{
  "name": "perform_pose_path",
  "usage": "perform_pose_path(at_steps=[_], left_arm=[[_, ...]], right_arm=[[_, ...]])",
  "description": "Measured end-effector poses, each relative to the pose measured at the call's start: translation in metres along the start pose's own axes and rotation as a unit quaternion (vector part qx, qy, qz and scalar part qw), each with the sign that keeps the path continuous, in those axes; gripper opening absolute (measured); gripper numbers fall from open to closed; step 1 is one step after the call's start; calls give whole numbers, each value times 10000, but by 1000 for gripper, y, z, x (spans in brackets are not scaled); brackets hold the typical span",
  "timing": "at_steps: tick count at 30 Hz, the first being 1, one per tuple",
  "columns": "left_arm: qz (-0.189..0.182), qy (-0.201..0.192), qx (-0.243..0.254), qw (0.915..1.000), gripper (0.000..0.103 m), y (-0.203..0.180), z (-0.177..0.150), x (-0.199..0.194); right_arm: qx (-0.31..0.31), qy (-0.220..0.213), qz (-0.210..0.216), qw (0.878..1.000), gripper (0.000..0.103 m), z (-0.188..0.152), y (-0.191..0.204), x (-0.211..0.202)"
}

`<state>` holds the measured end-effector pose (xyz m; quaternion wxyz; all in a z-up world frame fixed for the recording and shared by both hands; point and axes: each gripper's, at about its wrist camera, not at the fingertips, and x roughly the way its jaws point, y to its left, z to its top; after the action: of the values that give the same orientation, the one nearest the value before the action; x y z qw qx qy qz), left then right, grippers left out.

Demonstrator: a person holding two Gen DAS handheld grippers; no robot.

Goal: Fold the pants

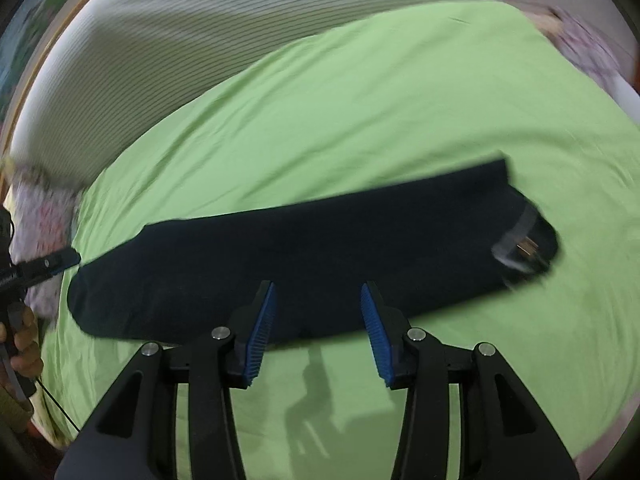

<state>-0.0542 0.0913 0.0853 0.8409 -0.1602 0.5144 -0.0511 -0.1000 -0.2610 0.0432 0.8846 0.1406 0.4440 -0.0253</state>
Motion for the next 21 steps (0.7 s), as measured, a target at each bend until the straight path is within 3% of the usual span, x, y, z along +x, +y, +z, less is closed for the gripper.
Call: perform_pose_path(at_steps=[10, 21], left_arm=[[-442, 779, 1187, 9889, 70, -100, 37, 63], [-960, 1570, 2067, 9609, 71, -190, 67, 151]], right_arm=[[1289, -216, -147, 9913, 51, -17, -74, -15], [1925, -348, 183, 9805, 54, -19, -109, 3]])
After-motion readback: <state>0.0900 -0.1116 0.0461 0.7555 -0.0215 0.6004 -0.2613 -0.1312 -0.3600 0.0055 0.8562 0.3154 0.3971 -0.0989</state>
